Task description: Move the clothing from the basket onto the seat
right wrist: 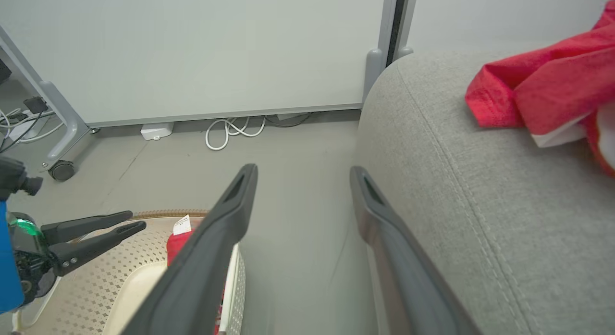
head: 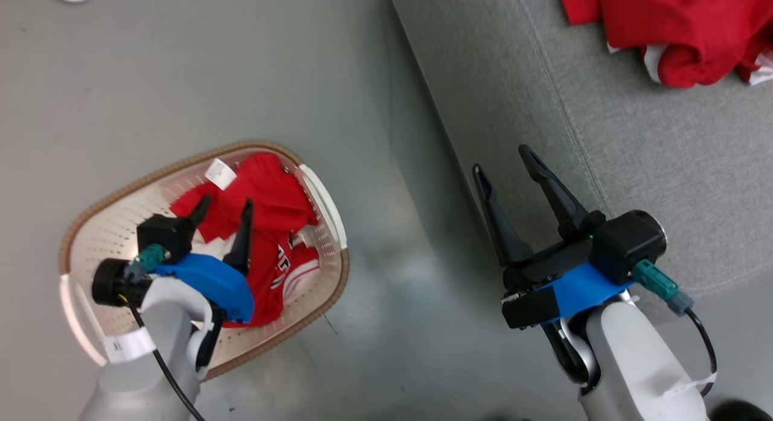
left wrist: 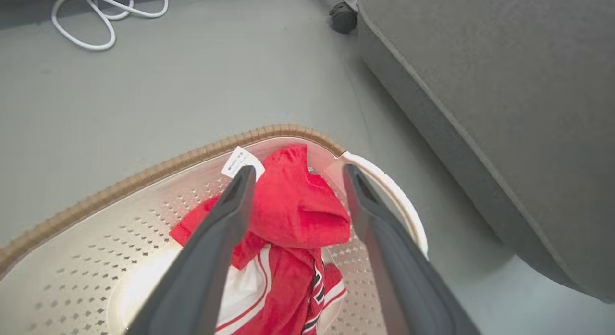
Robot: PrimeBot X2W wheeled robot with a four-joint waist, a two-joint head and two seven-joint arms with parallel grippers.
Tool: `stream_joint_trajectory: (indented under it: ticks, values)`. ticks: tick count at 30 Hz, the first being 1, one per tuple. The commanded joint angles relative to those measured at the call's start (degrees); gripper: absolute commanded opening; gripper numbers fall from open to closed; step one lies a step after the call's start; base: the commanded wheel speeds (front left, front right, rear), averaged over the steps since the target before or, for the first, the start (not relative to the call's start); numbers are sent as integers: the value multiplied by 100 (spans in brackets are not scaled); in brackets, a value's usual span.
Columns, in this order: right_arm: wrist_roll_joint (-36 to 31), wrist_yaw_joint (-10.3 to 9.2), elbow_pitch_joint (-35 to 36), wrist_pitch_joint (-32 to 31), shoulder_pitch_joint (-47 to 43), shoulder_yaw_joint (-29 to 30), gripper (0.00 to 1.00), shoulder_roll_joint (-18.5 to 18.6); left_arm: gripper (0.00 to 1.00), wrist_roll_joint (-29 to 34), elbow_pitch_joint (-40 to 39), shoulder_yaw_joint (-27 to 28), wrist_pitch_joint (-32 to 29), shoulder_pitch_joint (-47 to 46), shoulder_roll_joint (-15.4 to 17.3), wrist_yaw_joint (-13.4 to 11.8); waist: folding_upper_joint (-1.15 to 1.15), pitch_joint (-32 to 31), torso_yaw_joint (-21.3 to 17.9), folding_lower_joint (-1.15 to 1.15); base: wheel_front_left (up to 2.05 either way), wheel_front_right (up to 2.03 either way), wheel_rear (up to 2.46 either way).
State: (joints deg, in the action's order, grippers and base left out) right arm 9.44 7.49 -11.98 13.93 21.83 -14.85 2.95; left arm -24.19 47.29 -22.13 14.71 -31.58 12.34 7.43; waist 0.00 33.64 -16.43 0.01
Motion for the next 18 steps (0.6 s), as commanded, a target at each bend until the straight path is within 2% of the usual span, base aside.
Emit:
stream_joint_trajectory:
  ticks: [1,18]
  values:
    - [35,1,57,43,135,-46,100,-10,100,-27,117,-5,-4,-261,86,6,0,434,-201,-1,0,0,0]
    - [207,1,322,126,451,-475,100,-11,100,-324,923,42,44,-1200,301,6,0,1276,-397,-1,0,0,0]
